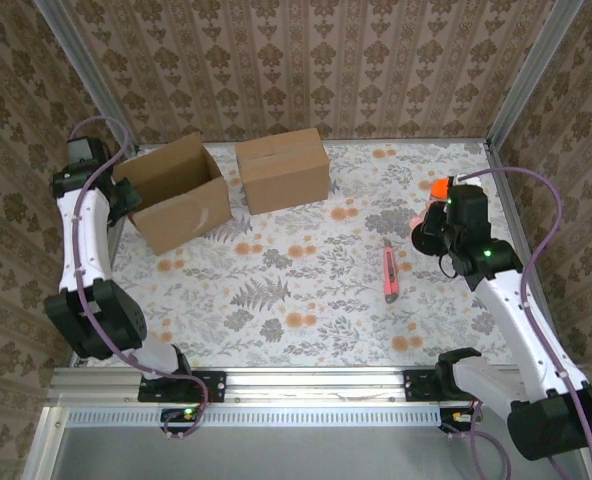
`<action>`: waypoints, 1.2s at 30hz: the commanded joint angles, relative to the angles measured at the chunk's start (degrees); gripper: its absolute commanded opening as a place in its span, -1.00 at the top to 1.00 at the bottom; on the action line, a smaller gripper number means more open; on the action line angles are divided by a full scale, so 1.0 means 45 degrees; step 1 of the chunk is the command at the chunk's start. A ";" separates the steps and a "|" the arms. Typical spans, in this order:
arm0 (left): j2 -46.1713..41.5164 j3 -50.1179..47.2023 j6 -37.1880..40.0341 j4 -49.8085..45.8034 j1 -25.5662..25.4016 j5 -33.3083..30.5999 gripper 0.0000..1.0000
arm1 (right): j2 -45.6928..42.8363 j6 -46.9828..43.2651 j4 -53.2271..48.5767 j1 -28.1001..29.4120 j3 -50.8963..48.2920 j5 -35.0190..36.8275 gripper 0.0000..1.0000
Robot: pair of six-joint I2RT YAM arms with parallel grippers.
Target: Unpack the express box
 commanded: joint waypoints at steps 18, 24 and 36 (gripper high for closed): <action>0.3497 0.2789 -0.0138 0.2210 -0.0486 0.2444 0.63 | 0.8356 -0.2427 0.0118 -0.2595 0.3204 0.1075 1.00; 0.3160 0.2884 -0.0140 0.2426 -0.0454 0.2463 -0.22 | 0.9332 -0.2355 0.0361 -0.3098 0.3139 0.0662 1.00; 0.1637 0.3648 0.0436 0.2678 -0.0319 0.2732 -1.00 | 0.9846 -0.2179 0.0326 -0.3353 0.2910 0.0089 0.08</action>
